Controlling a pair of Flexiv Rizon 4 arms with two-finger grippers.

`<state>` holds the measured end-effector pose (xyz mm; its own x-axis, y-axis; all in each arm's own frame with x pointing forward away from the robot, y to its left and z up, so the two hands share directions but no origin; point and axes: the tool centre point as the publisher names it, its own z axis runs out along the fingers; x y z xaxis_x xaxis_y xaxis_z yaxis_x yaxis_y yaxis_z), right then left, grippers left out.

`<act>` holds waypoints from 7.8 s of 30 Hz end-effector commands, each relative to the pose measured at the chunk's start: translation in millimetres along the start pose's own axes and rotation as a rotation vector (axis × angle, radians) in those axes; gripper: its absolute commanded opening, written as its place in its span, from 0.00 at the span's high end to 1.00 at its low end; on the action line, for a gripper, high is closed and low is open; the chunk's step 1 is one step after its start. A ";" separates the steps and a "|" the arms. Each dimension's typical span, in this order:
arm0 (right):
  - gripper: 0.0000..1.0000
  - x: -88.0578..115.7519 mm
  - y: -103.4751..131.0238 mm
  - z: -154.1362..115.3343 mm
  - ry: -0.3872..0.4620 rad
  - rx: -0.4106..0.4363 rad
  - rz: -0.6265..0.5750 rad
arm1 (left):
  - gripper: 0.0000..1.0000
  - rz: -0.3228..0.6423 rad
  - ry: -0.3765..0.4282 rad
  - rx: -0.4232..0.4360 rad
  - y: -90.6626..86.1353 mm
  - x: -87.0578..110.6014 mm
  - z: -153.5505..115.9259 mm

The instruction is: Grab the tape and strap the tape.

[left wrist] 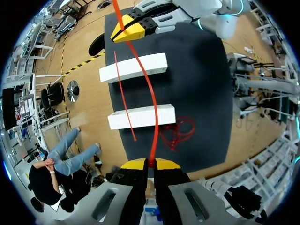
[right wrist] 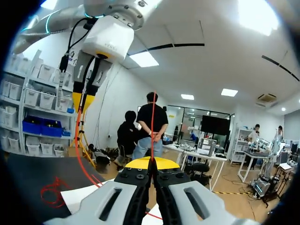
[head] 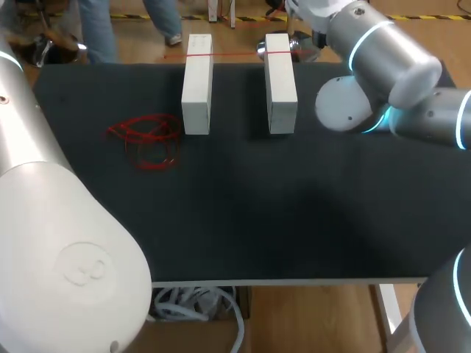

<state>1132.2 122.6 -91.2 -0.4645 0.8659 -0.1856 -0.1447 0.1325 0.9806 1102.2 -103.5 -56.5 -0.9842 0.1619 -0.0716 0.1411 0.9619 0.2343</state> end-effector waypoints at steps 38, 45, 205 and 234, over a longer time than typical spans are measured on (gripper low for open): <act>1.00 -4.9 23.9 21.3 -0.216 0.064 -0.738 | 1.00 -0.001 0.002 -0.003 -0.2 0.1 -1.5; 1.00 23.4 26.8 21.2 -0.212 0.082 -0.628 | 1.00 -0.001 0.002 -0.003 -0.2 0.1 -1.5; 1.00 72.7 50.4 37.6 -0.199 0.267 -1.234 | 1.00 -0.001 0.002 -0.003 -0.2 0.1 -1.5; 1.00 75.3 52.7 40.0 -0.186 0.262 -1.254 | 1.00 -0.001 0.002 -0.003 -0.2 0.1 -1.5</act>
<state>1125.8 215.8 -54.2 0.0015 0.1370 -0.9906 -0.2039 0.9698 0.1338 1101.9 -103.1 -56.4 -0.9841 0.1621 -0.0722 0.1413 0.9620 0.2336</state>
